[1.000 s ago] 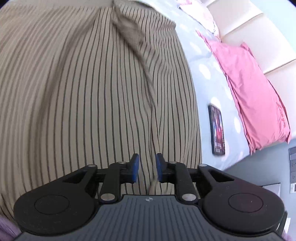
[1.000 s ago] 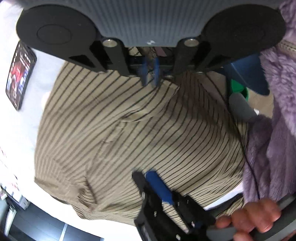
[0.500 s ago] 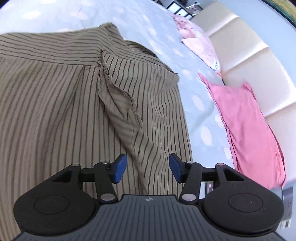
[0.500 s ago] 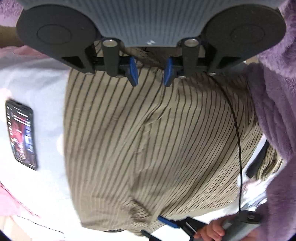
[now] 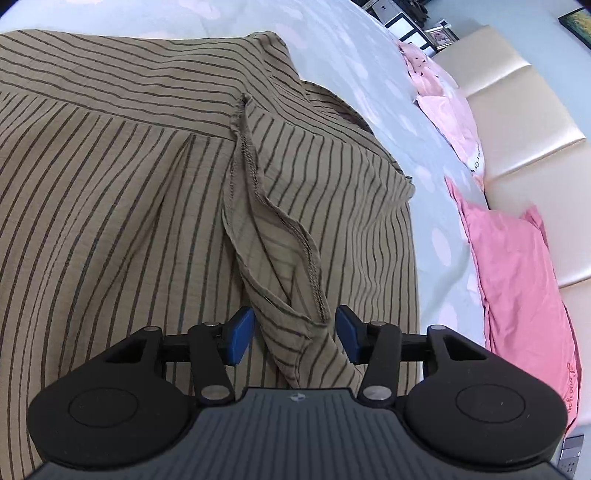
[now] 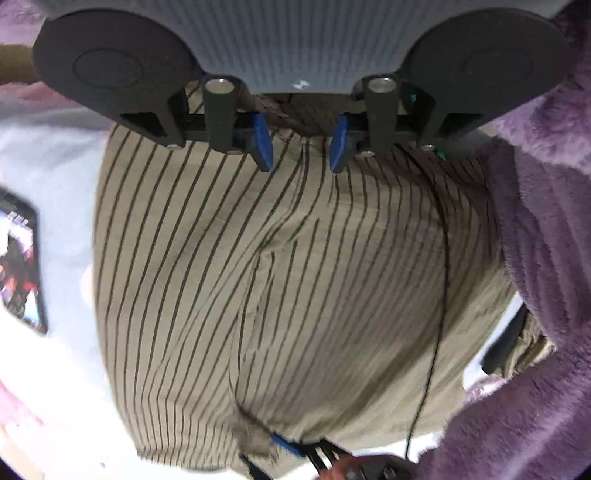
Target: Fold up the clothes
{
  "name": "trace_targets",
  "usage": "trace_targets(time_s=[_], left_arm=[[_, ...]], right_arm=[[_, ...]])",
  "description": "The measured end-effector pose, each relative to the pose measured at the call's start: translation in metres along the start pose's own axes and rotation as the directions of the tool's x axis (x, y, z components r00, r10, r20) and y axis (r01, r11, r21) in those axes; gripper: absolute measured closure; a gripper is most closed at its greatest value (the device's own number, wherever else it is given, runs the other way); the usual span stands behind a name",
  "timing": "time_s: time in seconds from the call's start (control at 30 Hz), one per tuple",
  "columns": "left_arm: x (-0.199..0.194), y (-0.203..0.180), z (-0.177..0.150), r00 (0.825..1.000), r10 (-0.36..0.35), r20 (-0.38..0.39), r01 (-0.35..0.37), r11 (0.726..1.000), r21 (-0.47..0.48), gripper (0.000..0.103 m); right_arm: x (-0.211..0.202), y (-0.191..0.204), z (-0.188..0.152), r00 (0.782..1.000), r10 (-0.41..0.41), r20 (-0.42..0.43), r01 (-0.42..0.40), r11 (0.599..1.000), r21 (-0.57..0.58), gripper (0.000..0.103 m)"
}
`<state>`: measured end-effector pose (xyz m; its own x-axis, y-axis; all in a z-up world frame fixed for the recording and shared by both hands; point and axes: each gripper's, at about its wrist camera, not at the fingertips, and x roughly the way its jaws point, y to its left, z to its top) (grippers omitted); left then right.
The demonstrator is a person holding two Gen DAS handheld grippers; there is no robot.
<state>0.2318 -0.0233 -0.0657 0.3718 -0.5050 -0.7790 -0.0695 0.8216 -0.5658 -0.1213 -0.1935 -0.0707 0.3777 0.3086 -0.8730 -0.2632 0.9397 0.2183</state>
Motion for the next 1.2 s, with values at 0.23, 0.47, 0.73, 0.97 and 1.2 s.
trace_targets(time_s=[0.23,0.47,0.73,0.97,1.2], left_arm=[[0.01,0.002,0.008,1.0,-0.002,0.003,0.002,1.0,0.024,0.097],[-0.02,-0.009,0.011,0.998,-0.054,0.043,0.05,0.995,0.087,0.103],[-0.058,0.003,0.007,0.992,-0.08,0.099,0.07,0.992,0.101,0.103],[-0.056,0.034,-0.004,0.997,0.005,0.08,-0.011,0.997,0.073,0.103],[-0.042,0.048,-0.013,0.996,0.037,0.079,-0.044,0.994,0.098,0.103]], right_arm=[[0.012,-0.014,0.0,0.999,0.027,-0.021,-0.025,0.996,0.088,0.101],[-0.028,-0.017,0.0,0.998,0.06,0.03,-0.063,0.992,0.108,0.102],[-0.063,0.004,0.004,0.999,-0.032,0.039,0.034,0.999,-0.039,0.102],[-0.047,0.004,0.0,0.998,-0.042,-0.04,0.04,0.997,-0.066,0.102],[-0.022,0.003,-0.008,0.998,-0.017,-0.065,0.014,0.998,-0.055,0.102]])
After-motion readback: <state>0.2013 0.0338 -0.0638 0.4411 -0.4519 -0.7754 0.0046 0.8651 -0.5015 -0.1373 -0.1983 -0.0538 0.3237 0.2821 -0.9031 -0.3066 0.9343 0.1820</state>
